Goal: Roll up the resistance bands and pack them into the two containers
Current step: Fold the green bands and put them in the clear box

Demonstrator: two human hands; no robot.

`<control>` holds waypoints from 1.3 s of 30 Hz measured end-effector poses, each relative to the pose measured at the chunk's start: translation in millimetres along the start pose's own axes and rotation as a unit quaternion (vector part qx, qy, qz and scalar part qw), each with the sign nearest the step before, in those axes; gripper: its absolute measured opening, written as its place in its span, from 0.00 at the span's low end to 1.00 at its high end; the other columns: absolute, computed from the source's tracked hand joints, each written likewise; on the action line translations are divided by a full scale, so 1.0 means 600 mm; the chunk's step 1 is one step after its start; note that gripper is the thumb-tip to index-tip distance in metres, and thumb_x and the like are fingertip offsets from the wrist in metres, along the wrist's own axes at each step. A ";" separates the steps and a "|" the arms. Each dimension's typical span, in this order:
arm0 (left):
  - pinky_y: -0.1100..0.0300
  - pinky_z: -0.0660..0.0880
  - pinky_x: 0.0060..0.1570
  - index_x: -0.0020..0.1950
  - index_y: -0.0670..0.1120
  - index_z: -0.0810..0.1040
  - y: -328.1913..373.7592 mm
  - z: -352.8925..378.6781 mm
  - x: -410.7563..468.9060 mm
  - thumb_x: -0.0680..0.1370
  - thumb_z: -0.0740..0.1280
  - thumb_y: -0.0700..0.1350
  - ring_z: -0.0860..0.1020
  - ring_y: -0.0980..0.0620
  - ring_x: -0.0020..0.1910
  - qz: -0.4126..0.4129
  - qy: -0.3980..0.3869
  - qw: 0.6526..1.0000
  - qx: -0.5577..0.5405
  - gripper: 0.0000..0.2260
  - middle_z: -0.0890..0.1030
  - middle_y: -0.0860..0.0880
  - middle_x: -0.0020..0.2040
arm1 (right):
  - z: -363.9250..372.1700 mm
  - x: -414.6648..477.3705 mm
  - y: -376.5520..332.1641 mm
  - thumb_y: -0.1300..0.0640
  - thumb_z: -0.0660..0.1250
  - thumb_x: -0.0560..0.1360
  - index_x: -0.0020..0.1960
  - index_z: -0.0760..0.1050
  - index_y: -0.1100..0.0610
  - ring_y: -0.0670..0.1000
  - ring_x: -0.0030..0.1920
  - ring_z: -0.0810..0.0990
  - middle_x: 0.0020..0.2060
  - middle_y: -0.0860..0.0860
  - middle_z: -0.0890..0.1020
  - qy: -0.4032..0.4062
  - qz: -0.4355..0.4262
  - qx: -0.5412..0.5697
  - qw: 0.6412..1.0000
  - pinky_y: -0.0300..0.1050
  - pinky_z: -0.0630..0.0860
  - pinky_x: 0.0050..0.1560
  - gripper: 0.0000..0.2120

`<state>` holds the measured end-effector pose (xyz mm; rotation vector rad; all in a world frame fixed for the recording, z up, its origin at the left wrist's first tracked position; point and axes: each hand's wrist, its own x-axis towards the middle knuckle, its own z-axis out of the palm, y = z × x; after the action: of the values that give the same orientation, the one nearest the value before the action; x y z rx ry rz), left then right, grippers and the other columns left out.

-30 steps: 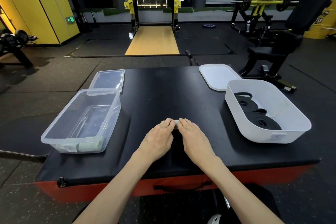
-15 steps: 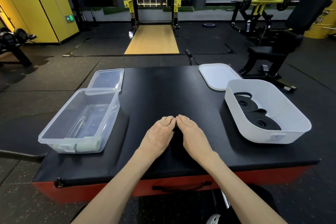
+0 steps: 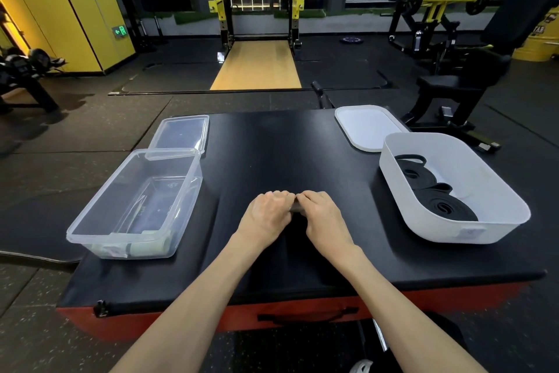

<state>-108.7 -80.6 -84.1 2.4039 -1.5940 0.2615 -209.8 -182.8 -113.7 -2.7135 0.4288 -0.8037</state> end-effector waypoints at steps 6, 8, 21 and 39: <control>0.56 0.69 0.43 0.51 0.40 0.75 0.001 -0.010 -0.004 0.76 0.61 0.36 0.78 0.45 0.43 0.004 0.002 1.000 0.003 0.06 0.78 0.45 0.45 | -0.011 0.002 -0.003 0.78 0.64 0.62 0.48 0.75 0.62 0.53 0.42 0.71 0.40 0.51 0.76 0.003 -0.045 -0.017 0.999 0.41 0.72 0.43 0.18; 0.56 0.69 0.42 0.49 0.40 0.76 0.001 -0.014 -0.005 0.76 0.61 0.36 0.78 0.45 0.42 0.004 -0.005 1.000 0.012 0.05 0.79 0.45 0.44 | -0.009 -0.001 -0.001 0.77 0.64 0.63 0.47 0.75 0.61 0.52 0.41 0.71 0.40 0.50 0.76 0.001 -0.048 -0.014 0.999 0.40 0.72 0.44 0.17; 0.59 0.64 0.49 0.57 0.42 0.71 0.005 -0.038 -0.006 0.81 0.55 0.43 0.75 0.48 0.52 0.080 -0.083 0.986 0.119 0.09 0.76 0.47 0.55 | -0.029 -0.023 -0.001 0.66 0.70 0.71 0.50 0.77 0.59 0.51 0.45 0.76 0.45 0.48 0.81 -0.004 -0.007 0.070 0.998 0.35 0.68 0.47 0.09; 0.65 0.63 0.21 0.27 0.46 0.72 -0.001 -0.047 -0.043 0.50 0.81 0.37 0.69 0.54 0.19 0.097 0.029 0.989 0.108 0.18 0.71 0.53 0.24 | -0.039 -0.030 -0.029 0.69 0.72 0.68 0.51 0.80 0.60 0.50 0.45 0.80 0.44 0.49 0.83 0.028 -0.082 0.097 0.991 0.35 0.74 0.50 0.12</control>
<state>-118.5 -49.5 -64.6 2.3670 -1.8615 0.5614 -233.8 -164.7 -97.5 -2.5731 0.1315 -0.9151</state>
